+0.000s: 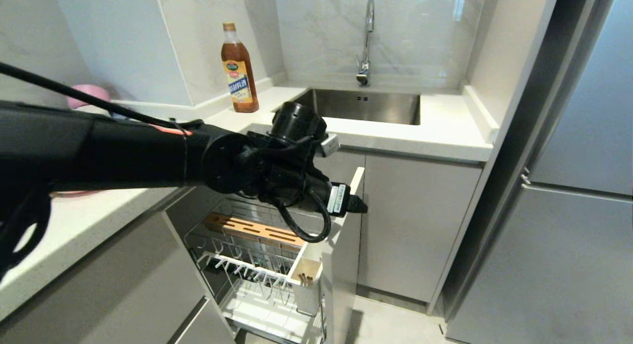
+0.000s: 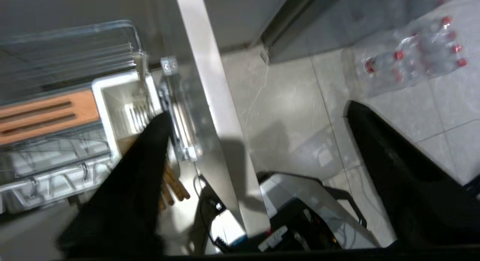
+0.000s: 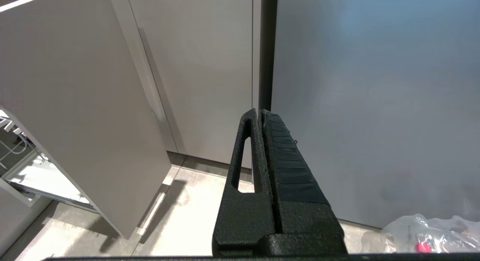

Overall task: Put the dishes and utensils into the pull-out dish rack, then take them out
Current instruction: Pick up the bowl and place it in the cupboard

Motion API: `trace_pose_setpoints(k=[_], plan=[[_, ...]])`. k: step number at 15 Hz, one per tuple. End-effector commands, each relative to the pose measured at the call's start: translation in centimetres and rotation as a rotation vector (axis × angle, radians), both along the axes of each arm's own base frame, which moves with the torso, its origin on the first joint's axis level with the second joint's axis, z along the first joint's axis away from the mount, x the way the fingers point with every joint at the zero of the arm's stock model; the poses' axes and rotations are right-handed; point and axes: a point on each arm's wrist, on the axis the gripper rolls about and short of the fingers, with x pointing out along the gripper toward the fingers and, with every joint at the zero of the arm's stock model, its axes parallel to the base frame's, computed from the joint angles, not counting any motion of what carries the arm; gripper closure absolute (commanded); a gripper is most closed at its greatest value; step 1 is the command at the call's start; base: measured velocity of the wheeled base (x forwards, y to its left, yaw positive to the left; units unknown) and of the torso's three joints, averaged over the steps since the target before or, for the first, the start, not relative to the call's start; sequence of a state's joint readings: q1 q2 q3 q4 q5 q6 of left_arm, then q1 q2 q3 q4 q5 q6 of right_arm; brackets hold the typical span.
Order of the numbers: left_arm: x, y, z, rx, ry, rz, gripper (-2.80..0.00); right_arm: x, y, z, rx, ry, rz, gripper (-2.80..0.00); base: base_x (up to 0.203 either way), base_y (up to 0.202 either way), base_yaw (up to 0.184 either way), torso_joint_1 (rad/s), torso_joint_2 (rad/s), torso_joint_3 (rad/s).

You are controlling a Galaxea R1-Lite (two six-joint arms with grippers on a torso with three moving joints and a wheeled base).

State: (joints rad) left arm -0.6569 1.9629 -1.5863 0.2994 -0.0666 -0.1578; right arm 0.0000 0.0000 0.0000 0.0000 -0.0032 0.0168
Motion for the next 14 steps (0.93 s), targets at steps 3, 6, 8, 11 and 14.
trace_pose_setpoints(k=[3, 6, 8, 11, 14], plan=[[-4.0, 4.8, 7.3, -0.097, -0.172, 0.059, 0.00, 0.0, 0.0, 0.0, 0.000, 0.002, 0.000, 0.00, 0.000, 0.000, 0.000, 0.000, 0.00, 0.000], [-8.0, 10.3, 11.0, -0.139, -0.290, 0.150, 0.00, 0.0, 0.0, 0.0, 0.000, 0.002, 0.000, 0.00, 0.000, 0.000, 0.000, 0.000, 0.00, 0.000], [-12.0, 14.7, 13.2, -0.166, -0.384, 0.238, 0.00, 0.0, 0.0, 0.0, 0.000, 0.002, 0.000, 0.00, 0.000, 0.000, 0.000, 0.000, 0.00, 0.000], [-19.2, 20.9, 15.0, -0.089, -0.561, 0.407, 0.00, 0.0, 0.0, 0.0, 0.000, 0.002, 0.000, 0.00, 0.000, 0.000, 0.000, 0.000, 0.00, 0.000], [-27.9, 23.4, 13.7, -0.004, -0.736, 0.522, 0.00, 0.0, 0.0, 0.0, 0.000, 0.002, 0.000, 0.00, 0.000, 0.000, 0.000, 0.000, 0.00, 0.000]])
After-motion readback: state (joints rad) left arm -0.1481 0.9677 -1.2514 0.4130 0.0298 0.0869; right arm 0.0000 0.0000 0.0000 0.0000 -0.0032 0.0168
